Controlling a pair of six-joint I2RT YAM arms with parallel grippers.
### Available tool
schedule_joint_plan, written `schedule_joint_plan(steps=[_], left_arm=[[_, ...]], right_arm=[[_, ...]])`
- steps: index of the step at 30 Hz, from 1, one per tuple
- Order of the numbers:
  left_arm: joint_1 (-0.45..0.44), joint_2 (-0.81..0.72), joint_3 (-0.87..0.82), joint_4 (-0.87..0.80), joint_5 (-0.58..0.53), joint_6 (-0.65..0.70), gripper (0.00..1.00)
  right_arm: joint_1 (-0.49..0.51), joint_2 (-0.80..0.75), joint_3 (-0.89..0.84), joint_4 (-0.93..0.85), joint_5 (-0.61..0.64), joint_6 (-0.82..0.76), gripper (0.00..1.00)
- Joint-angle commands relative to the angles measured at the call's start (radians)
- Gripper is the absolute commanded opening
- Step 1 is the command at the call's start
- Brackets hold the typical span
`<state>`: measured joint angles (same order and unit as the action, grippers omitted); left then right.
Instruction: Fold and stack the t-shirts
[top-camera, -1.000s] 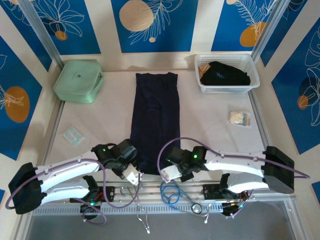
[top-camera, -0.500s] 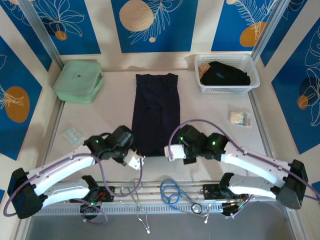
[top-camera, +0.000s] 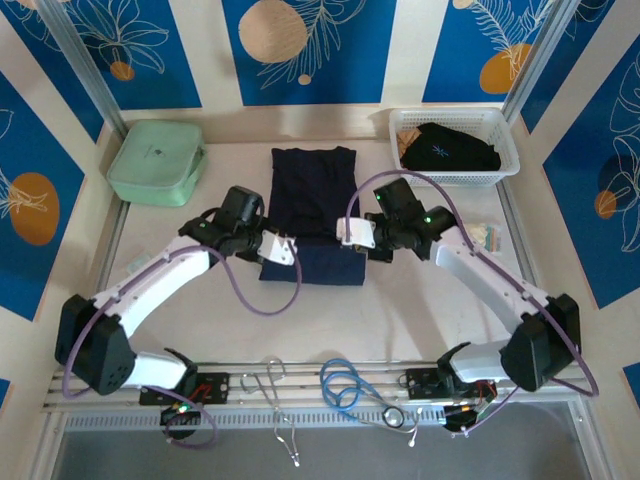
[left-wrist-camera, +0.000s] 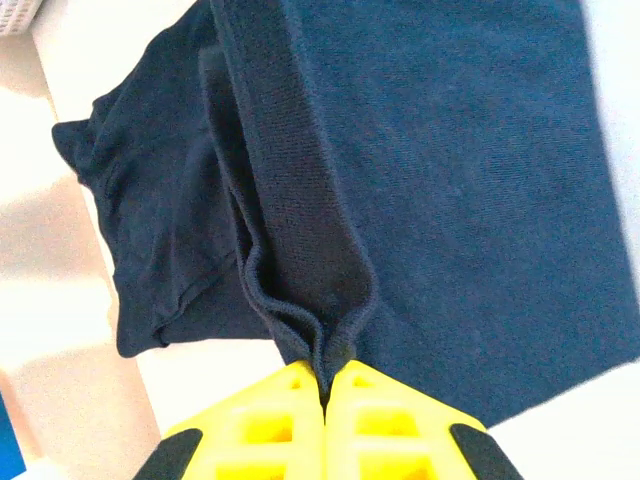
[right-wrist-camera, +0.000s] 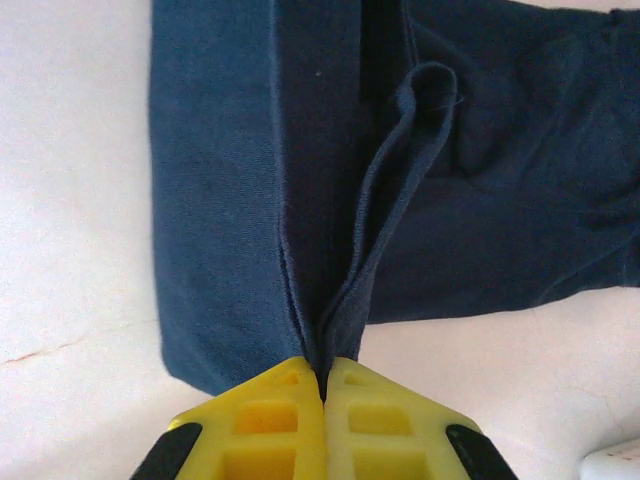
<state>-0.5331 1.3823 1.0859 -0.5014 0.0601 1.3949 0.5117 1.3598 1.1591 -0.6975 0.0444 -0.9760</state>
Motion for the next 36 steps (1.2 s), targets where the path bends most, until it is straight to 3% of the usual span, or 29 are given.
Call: schedule_joint_plan(steps=[1, 17, 30, 31, 34, 36], left_arm=[[0.046, 0.062, 0.07, 0.091, 0.048, 0.01, 0.0], [0.126, 0.365, 0.141, 0.355, -0.013, -0.019, 0.0], [0.159, 0.558, 0.147, 0.585, -0.113, -0.05, 0.01], [0.159, 0.563, 0.146, 0.6, -0.117, -0.054, 0.12], [0.158, 0.574, 0.148, 0.635, -0.12, -0.078, 0.31], [0.158, 0.576, 0.157, 0.651, -0.128, -0.093, 0.37]], right_arm=[[-0.042, 0.07, 0.052, 0.054, -0.048, -0.033, 0.0], [-0.13, 0.427, 0.133, 0.365, 0.019, 0.037, 0.0], [-0.15, 0.641, 0.259, 0.461, 0.093, 0.15, 0.03], [-0.15, 0.654, 0.272, 0.463, 0.101, 0.165, 0.06], [-0.151, 0.683, 0.307, 0.467, 0.122, 0.213, 0.27], [-0.156, 0.693, 0.329, 0.466, 0.133, 0.243, 0.35]])
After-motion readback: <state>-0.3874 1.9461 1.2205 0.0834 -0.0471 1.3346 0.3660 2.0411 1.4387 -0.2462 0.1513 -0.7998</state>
